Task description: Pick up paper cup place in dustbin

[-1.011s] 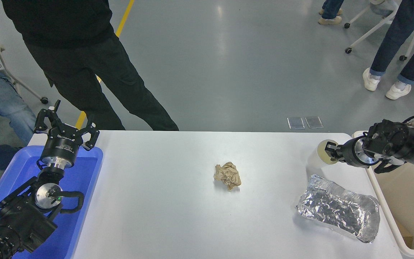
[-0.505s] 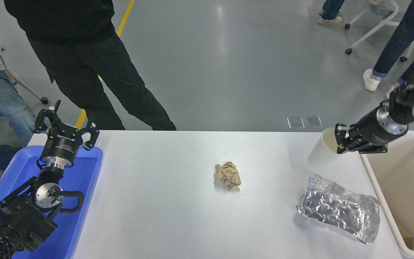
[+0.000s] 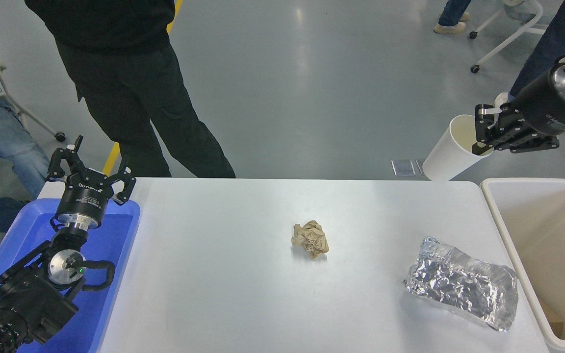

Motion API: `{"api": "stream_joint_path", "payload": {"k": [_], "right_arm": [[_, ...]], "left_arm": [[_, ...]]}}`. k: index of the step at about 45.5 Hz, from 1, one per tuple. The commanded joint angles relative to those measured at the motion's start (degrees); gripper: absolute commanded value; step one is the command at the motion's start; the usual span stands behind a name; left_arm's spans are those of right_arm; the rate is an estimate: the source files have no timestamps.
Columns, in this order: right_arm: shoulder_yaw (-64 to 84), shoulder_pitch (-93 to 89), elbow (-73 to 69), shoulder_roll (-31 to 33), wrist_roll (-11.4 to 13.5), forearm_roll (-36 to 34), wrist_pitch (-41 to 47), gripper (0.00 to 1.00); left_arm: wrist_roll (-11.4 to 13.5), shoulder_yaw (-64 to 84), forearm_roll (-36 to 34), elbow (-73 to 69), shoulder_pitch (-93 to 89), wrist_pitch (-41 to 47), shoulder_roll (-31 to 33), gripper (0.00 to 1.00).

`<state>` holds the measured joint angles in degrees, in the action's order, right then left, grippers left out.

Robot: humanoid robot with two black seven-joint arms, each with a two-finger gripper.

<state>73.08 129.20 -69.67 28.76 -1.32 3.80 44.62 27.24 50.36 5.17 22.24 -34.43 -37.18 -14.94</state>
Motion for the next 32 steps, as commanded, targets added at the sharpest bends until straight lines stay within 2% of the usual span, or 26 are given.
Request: {"api": "stream_joint_path", "payload": {"k": [1,8,11,12,19,32], "right_arm": [[0.74,2.72,-1.08,0.51,0.18,1.21,0.38,0.0],[3.29,3.16,-0.65,4.81,0.18,2.79,0.38,0.0],[5.04,3.16,-0.03,8.5,0.27,3.84,0.38,0.0],[6.53,3.08,1.02,11.64,0.27,5.94,0.38,0.0],[11.72,1.85,5.85,18.17,0.27,9.74,0.38,0.0],[9.45,-12.73,15.53,29.42,0.27,11.32,0.38,0.0]], "left_arm": [[0.0,0.0,0.02,0.0,0.07,0.0,0.0,0.98],[0.0,0.0,0.02,0.0,0.07,0.0,0.0,0.98],[0.0,0.09,0.02,-0.09,0.07,0.0,0.0,0.98],[0.0,0.0,0.02,-0.09,0.07,0.0,0.0,0.98],[0.09,0.09,0.02,-0.09,0.07,0.0,0.0,0.98],[0.09,0.09,0.02,-0.09,0.07,0.09,0.0,0.98]]}}
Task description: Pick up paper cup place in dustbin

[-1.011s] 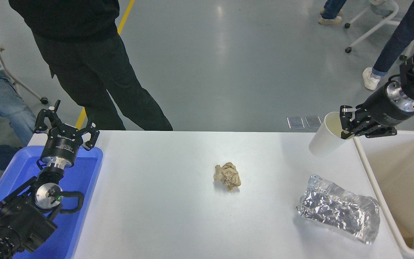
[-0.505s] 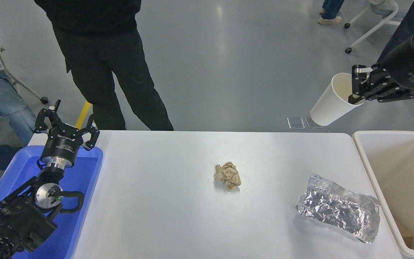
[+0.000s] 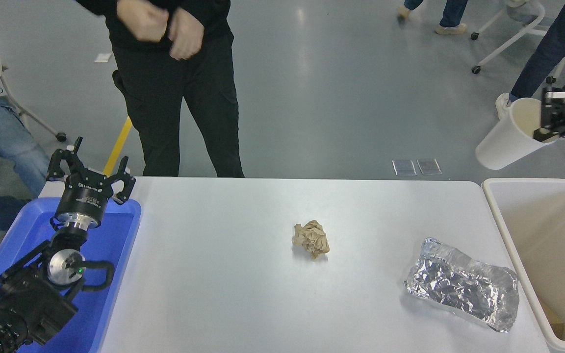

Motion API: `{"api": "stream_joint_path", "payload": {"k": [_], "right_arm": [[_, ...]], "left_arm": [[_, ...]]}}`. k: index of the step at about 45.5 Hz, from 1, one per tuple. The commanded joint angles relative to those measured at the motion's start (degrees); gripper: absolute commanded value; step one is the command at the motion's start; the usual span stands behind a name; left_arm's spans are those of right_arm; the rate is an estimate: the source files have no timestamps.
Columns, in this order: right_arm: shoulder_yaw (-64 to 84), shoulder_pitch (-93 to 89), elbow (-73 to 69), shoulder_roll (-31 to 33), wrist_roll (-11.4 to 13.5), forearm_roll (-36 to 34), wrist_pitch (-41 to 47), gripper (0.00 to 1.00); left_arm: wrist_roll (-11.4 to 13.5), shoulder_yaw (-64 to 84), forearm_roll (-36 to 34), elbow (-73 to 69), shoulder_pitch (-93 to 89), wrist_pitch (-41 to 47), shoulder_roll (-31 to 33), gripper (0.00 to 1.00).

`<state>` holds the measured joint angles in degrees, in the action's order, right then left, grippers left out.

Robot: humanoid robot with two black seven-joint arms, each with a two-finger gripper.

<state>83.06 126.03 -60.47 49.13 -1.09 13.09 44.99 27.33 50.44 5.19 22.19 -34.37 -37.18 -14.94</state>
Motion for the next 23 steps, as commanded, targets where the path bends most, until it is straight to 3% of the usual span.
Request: {"api": "stream_joint_path", "payload": {"k": [1,7,23], "right_arm": [[-1.4,-11.22,6.33,9.4,0.03,2.03,0.01,0.0],[-8.78,-25.28,6.68,9.58,0.03,1.76,0.01,0.0],[-27.69,-52.54,17.05,7.48,0.21,0.8,-22.83,0.0]], "left_arm": [[0.0,0.01,0.0,-0.04,0.01,0.09,0.0,0.98],[0.0,0.09,0.09,-0.04,0.01,0.09,0.0,0.98],[0.09,0.09,0.09,0.05,0.0,0.0,0.0,0.98]]}}
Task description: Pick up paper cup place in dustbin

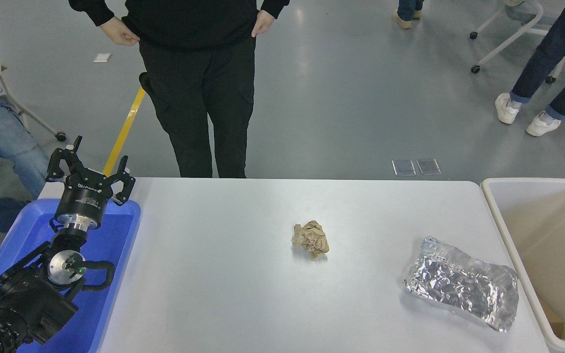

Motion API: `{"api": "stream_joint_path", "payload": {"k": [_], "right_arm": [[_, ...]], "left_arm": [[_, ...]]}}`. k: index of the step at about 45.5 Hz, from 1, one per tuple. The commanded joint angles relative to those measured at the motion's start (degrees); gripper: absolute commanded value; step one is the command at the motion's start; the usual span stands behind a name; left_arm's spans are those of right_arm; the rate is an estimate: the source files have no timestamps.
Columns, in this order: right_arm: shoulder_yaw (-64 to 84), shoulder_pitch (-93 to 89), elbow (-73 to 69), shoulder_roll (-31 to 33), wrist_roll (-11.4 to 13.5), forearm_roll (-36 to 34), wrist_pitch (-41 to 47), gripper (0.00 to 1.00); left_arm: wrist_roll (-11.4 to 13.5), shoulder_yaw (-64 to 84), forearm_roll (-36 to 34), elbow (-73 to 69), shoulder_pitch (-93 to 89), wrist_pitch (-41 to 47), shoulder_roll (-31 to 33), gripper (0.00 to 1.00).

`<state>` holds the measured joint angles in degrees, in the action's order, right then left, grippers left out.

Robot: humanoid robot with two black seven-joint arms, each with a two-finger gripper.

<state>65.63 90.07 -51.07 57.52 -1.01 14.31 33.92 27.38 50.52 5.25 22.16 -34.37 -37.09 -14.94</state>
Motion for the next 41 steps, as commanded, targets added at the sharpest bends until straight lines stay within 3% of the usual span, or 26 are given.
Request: {"api": "stream_joint_path", "payload": {"k": [1,7,13,23,41], "right_arm": [[-10.87,-17.55,8.34,-1.44,0.04,-0.51,-12.99,0.0],[-13.95,-24.75,12.39,-4.6,0.04,-2.53,-19.94,0.0],[-16.94,-31.17,20.11,-10.05,0.48,-4.2,-20.57,0.0],[-24.49,-38.82,31.89,-17.34,7.24,-5.43,-21.18,0.0],[-29.86,-45.59,46.14,-26.58,12.16,-5.52,-22.58,0.0]], "left_arm": [[-0.05,0.02,-0.06,-0.01,-0.08,0.0,0.0,0.98],[-0.05,0.02,0.03,-0.01,-0.08,-0.09,0.0,0.98],[-0.05,0.02,0.03,0.07,-0.08,-0.09,0.0,0.98],[-0.05,0.02,-0.06,-0.01,-0.08,-0.09,0.0,0.98],[-0.05,0.02,-0.06,0.07,-0.08,-0.09,0.0,0.98]]}}
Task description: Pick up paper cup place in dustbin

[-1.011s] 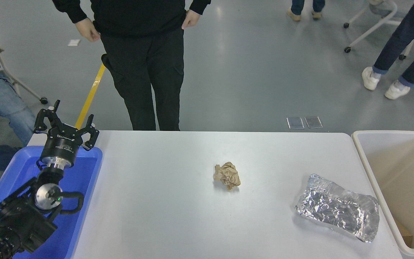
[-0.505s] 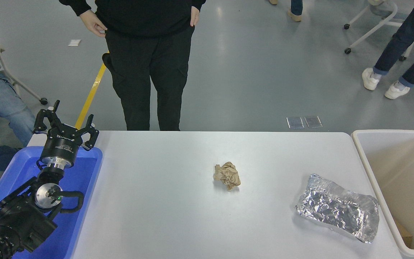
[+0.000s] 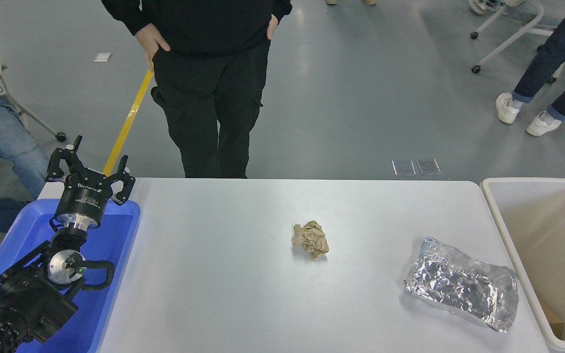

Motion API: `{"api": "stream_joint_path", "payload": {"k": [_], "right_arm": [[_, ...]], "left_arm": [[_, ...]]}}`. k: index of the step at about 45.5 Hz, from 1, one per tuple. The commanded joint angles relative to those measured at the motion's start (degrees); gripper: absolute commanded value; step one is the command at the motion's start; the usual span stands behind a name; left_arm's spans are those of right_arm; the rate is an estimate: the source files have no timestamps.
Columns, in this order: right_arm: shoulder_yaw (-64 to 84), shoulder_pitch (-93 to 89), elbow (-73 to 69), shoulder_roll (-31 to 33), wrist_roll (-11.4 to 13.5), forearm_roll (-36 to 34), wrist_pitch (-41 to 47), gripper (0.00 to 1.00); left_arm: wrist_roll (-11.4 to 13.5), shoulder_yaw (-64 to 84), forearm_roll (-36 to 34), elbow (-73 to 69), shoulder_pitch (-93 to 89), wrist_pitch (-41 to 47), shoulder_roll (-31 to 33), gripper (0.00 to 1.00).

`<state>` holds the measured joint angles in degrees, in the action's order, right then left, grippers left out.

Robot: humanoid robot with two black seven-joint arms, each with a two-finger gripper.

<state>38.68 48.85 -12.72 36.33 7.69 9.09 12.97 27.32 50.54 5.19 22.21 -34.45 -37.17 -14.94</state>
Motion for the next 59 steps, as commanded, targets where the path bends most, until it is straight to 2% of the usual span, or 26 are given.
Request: {"api": "stream_joint_path", "payload": {"k": [1,5,15,19,20,21,23,29,41,46,50,55,59], "right_arm": [[-2.99,-4.55,7.8,-5.57,3.82,-0.3,-2.15,0.0],[-3.08,-4.99,7.71,-6.18,5.05,-0.3,-3.65,0.0],[-3.0,-5.87,7.71,-6.45,5.05,-0.3,-4.0,0.0],[-2.91,-6.05,7.71,-6.45,5.05,-0.3,-5.93,0.33],[-2.91,-6.05,7.45,-6.45,5.05,-0.3,-7.85,0.55],[-2.99,-6.05,7.27,-6.45,5.05,-0.3,-8.91,0.66],[-3.0,-6.14,7.09,-6.45,4.97,-0.3,-10.85,0.75],[-3.08,-6.49,6.83,-6.36,4.97,-0.3,-12.17,0.81],[-3.08,-5.26,2.8,-5.05,4.97,-0.39,-12.17,0.82],[-2.91,-2.19,-3.96,-1.36,4.97,-0.39,-12.17,0.87],[-2.82,1.59,-10.73,1.89,4.97,-0.39,-12.17,0.87],[-2.47,6.07,-18.12,4.97,4.97,-0.39,-12.0,1.0],[-2.12,9.59,-23.65,6.99,4.97,-0.74,-11.74,1.0]], "left_arm": [[0.01,0.0,-0.01,0.03,0.0,-0.01,0.0,0.98],[0.01,0.0,-0.01,-0.06,0.0,-0.01,0.0,0.98],[0.01,0.0,-0.01,0.03,0.0,-0.01,0.0,0.98],[0.01,0.0,-0.01,0.03,0.0,0.08,0.0,0.98],[0.01,0.0,-0.01,0.03,0.0,-0.01,0.0,0.98],[0.01,0.0,-0.01,0.03,0.0,-0.01,0.0,0.98],[0.01,0.0,-0.01,0.03,0.0,-0.01,0.0,0.98],[0.01,0.0,-0.01,0.03,0.0,-0.01,0.0,0.98],[0.01,-0.09,-0.01,-0.06,0.0,-0.01,0.0,0.98],[0.01,-0.09,-0.01,0.03,0.0,-0.01,0.0,0.98],[0.01,-0.09,-0.01,-0.06,0.0,-0.01,0.0,0.98],[0.01,-0.09,-0.01,0.03,0.0,-0.01,0.0,0.98],[0.01,-0.18,-0.01,0.03,0.0,-0.01,0.0,0.98]]}}
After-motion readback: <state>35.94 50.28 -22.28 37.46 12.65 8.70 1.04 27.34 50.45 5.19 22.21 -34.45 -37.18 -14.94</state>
